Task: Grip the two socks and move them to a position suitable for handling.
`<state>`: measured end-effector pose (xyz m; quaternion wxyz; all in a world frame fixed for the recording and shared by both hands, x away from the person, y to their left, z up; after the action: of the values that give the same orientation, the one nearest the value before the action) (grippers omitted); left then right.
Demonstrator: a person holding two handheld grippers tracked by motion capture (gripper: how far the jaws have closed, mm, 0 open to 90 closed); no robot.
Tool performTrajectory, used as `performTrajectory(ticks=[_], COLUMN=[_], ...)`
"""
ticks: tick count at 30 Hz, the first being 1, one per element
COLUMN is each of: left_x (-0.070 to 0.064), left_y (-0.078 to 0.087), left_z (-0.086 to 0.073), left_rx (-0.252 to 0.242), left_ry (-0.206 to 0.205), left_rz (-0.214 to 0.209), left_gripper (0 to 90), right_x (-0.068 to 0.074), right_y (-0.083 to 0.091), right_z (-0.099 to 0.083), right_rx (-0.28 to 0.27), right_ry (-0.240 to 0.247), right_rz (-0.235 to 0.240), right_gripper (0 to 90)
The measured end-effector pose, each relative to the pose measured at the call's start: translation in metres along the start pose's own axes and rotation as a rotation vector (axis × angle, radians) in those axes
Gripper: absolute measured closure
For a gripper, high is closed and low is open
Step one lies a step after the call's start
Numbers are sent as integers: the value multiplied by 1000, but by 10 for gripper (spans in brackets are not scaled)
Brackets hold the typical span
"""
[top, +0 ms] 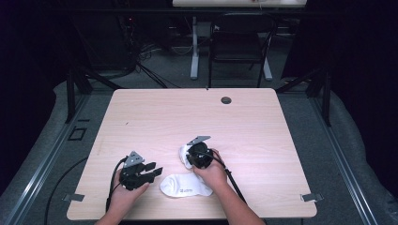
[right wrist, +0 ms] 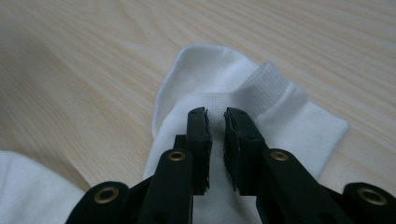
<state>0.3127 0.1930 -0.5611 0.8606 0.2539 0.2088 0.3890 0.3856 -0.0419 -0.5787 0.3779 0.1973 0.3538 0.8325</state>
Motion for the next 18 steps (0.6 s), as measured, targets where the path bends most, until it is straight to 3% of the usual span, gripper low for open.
performTrajectory(ticks=[7,10,13,15,18], left_x=[2,2,2,3,4], left_y=[-1,-1,-1,-1,-1], left_z=[0,0,0,0,0], left_rx=[4,4,6,5,3], left_ry=[-2,3,3,2,1], left_rz=[3,6,9,8,10], left_gripper=[595,593,591,591,591], right_x=[9,18,23,24,24], right_y=[13,11,3,-1,1], right_z=[8,8,5,2,2], right_rx=[-70,-41,13,37,29], right_ry=[-20,20,72,82,68], right_rz=[31,29,-6,-12,-10], right_gripper=[700,673,666,701,806])
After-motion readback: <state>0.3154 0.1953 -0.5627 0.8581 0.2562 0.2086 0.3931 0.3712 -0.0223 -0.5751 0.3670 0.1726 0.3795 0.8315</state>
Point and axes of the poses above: each handheld gripper's, and its own axes: y roughly backward along the jaws, z roughly out of its top, x roughly to its left, the point moved 1 cm from there along -y, roughly forward along the jaws
